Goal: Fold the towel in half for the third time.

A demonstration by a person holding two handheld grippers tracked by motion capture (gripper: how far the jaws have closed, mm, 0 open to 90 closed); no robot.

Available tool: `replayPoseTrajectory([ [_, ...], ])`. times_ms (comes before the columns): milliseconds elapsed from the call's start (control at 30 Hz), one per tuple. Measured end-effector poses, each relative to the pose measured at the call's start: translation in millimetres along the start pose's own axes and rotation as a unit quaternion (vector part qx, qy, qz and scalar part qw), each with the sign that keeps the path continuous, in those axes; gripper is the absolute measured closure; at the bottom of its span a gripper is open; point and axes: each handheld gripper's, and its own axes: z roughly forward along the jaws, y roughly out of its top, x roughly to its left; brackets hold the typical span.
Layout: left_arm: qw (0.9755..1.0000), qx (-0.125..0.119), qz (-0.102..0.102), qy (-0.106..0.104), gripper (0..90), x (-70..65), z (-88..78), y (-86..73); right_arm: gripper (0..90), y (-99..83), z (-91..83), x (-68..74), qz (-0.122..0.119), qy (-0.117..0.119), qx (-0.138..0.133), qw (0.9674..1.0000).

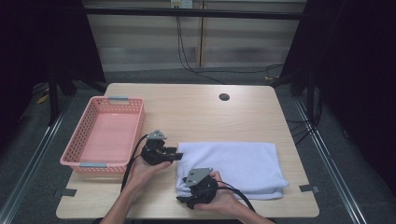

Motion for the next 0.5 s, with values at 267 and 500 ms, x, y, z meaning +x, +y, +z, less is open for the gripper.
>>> replayPoseTrajectory([
  [267, 0.9994, 0.004, -0.016, 0.031, 42.7, 21.1, 11.8, 2.7, 61.6, -1.3, -3.2, -9.3, 0.016, -0.015, -0.007, 0.9997],
  [500, 0.9999, 0.009, -0.002, 0.014, 36.7, 26.1, 21.2, 7.2, 73.0, -3.5, -6.4, -16.0, 0.046, -0.006, -0.012, 0.9988],
])
